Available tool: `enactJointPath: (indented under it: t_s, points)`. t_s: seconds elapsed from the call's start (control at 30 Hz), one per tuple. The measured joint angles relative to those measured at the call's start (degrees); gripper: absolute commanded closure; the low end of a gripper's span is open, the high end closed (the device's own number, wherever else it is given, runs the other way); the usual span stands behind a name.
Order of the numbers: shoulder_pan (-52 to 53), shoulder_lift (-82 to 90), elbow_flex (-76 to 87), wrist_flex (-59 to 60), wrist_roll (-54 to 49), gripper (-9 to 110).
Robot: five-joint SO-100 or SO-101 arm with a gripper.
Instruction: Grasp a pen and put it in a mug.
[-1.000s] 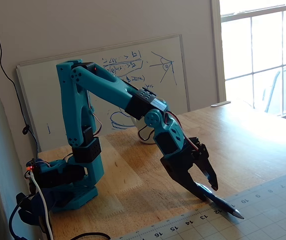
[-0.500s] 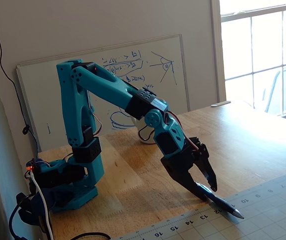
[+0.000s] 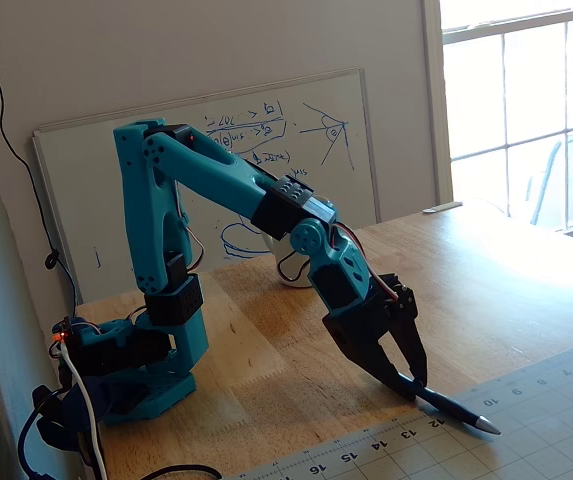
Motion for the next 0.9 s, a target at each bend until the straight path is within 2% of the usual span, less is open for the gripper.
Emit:
enactJointPath:
  t_s: [0.33, 0.47, 0.63, 0.9]
  points:
    - [-6.42, 10.20, 0.09, 0.62, 0.00, 101]
    - [-7.29, 15.12, 0.18, 0.62, 3.60, 101]
    - [-12.39, 21.97, 0.18, 0.62, 17.14, 101]
    - [-22.59, 32.26, 0.18, 0.70, 51.59, 100]
